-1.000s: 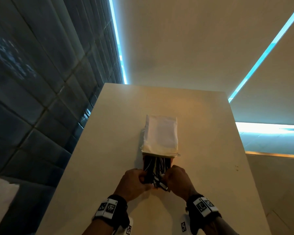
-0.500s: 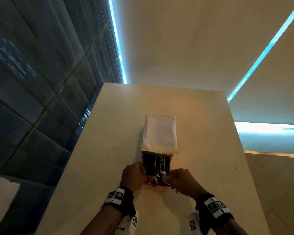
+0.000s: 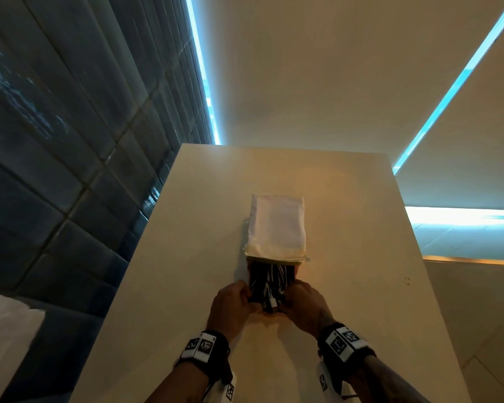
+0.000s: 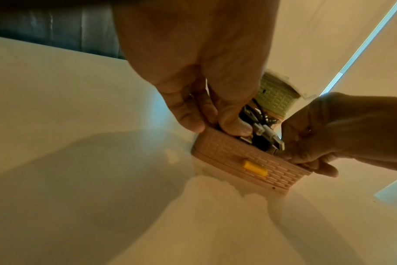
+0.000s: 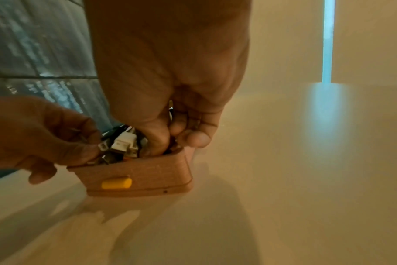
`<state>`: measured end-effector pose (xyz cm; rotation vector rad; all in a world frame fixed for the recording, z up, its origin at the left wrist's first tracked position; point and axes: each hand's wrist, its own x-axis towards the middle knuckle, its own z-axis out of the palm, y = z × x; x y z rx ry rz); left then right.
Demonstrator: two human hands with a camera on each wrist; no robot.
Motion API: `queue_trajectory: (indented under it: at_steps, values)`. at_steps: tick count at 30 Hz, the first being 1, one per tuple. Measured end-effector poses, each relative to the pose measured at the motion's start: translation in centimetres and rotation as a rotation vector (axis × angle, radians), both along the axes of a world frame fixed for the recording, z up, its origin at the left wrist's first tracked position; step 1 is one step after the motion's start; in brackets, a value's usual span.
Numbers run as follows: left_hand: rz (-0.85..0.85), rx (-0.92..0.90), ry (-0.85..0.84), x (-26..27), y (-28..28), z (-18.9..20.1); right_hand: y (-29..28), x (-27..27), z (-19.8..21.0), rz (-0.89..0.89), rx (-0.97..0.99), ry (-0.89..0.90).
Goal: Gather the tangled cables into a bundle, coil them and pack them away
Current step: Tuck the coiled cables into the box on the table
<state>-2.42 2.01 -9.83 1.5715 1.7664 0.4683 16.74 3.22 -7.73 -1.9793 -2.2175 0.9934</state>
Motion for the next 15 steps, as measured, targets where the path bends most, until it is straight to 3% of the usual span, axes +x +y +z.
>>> queue_trajectory:
  at_steps: [4, 12, 15]
  values:
    - [0.028, -0.044, 0.026, 0.7, 0.8, 0.1, 0.1, 1.0, 0.5, 0.062, -0.072, 0.043]
    - [-0.021, -0.127, 0.055, 0.9, 1.3, 0.8, 0.8, 0.3, 0.1, -0.165, -0.102, 0.038]
    - [-0.059, -0.080, 0.090, 1.1, 0.3, 1.2, 1.3, 0.6, -0.6, -0.258, -0.162, 0.071]
